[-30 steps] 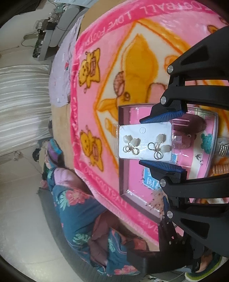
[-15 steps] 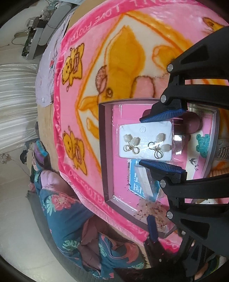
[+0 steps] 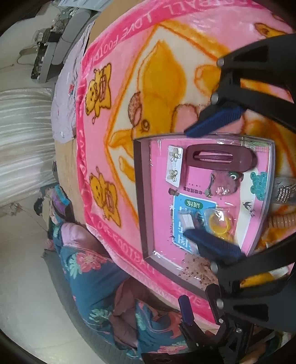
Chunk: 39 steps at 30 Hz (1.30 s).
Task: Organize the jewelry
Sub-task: 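Withdraw both tools from the pink box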
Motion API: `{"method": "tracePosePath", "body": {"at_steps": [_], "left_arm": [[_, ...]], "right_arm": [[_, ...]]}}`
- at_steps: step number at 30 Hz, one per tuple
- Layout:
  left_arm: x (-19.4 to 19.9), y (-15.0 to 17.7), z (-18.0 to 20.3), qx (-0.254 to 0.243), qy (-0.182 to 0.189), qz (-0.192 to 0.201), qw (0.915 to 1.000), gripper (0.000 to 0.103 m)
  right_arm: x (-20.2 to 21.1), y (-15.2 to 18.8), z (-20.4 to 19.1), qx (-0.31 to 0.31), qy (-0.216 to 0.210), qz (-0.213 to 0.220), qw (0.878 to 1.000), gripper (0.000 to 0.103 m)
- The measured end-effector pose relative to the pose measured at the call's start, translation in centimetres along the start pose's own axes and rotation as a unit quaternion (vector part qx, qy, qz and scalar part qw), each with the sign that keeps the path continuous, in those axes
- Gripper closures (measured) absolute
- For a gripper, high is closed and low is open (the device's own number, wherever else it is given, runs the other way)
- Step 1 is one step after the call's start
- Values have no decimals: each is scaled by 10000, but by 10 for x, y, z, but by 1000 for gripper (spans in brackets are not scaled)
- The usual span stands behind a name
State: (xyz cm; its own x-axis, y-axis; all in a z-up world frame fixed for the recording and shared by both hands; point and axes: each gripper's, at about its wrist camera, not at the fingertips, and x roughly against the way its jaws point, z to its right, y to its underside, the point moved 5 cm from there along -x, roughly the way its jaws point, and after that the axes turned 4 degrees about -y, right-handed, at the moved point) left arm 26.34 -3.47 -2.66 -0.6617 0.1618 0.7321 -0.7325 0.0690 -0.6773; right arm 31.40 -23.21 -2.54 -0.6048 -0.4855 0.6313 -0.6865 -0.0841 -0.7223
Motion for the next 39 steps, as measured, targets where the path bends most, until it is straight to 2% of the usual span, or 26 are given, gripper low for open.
{"method": "tracePosePath", "body": {"at_steps": [3,5,10,20,23,27,39], "left_arm": [[5,-2,-4,37,-70,67,9999,15],[10,-4,-8,97,-116,118,9998,10],[26,-9,-15,274,-71,262,9993,10],[57,-16,-12,311,-33,583,9978,10],[66,-17,-9,300,-22,671,9973,10],[81,-17,-7,162,-281,875,9956,10],[104,2,-10,340,-298,958,9944,10]], "right_arm": [[9,-3,-1,-10,-8,99,10000,15],[15,-5,-3,-6,23,200,9998,8],[38,-10,-15,159,74,480,9987,6],[84,-14,-36,316,51,1033,9941,6],[93,-12,-39,308,25,1098,9935,6],[104,-8,-43,320,17,1160,9927,6],[124,9,-52,386,30,1124,9929,6]]}}
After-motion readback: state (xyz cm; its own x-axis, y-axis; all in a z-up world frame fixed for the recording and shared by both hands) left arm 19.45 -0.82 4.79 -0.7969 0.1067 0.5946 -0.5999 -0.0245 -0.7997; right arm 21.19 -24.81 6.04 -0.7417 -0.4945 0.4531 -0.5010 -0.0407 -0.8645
